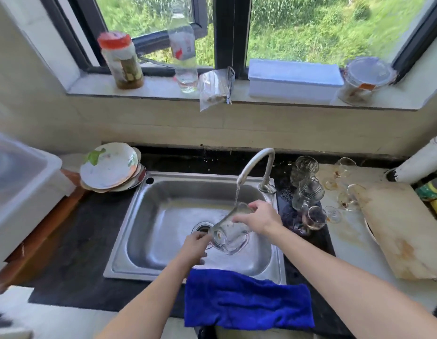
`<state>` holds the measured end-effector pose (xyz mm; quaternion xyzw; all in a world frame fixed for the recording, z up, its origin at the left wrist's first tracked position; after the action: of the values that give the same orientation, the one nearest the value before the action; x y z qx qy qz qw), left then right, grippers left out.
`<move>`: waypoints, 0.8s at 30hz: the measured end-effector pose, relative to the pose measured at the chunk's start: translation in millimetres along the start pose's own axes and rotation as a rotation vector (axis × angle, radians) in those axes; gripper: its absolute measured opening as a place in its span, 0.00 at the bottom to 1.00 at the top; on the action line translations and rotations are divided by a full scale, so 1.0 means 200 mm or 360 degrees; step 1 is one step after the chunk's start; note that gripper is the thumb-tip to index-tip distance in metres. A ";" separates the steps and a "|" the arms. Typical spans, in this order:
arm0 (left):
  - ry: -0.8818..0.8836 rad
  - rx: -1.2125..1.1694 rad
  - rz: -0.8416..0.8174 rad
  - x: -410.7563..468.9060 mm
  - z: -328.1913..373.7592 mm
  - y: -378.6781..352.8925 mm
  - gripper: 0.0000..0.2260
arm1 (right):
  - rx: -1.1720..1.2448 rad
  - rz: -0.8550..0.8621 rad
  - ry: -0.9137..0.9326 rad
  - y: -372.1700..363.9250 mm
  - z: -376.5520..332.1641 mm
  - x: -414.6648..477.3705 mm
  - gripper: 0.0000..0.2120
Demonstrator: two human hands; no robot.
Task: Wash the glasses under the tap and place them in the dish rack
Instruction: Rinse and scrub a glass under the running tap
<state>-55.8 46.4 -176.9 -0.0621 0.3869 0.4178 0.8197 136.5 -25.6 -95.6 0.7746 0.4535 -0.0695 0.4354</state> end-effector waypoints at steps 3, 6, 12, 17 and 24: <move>0.0227 -0.0523 -0.0157 0.11 -0.02 0.01 0.09 | 0.0154 -0.0008 -0.0176 -0.11 -0.07 0.09 0.43; 0.0372 -0.0985 -0.0255 0.25 -0.02 0.02 0.11 | 0.0324 -0.0037 -0.0355 -0.18 -0.12 0.18 0.35; 0.0484 -0.1250 -0.0470 0.48 0.04 0.01 0.09 | 0.0423 -0.0108 -0.0451 -0.23 -0.10 0.32 0.24; 0.0649 -0.1223 -0.0564 0.56 0.04 -0.01 0.10 | 0.0617 -0.0265 -0.0397 -0.14 -0.05 0.38 0.17; 0.0842 -0.0958 -0.0760 0.58 0.04 0.02 0.19 | 0.0437 -0.0396 -0.0129 -0.10 -0.09 0.47 0.07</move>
<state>-14.4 126.4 -250.0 -0.4890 0.4193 0.2809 0.7115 169.6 52.8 -144.3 0.7612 0.5141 -0.2151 0.3316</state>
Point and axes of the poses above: each hand's wrist, its own x-axis towards the middle knuckle, its own y-axis out of the back of the hand, z = x × y, the point moved 4 cm from there along x, towards the middle knuckle, and after that the axes turned 1 degree about z, right-handed, at the moved point
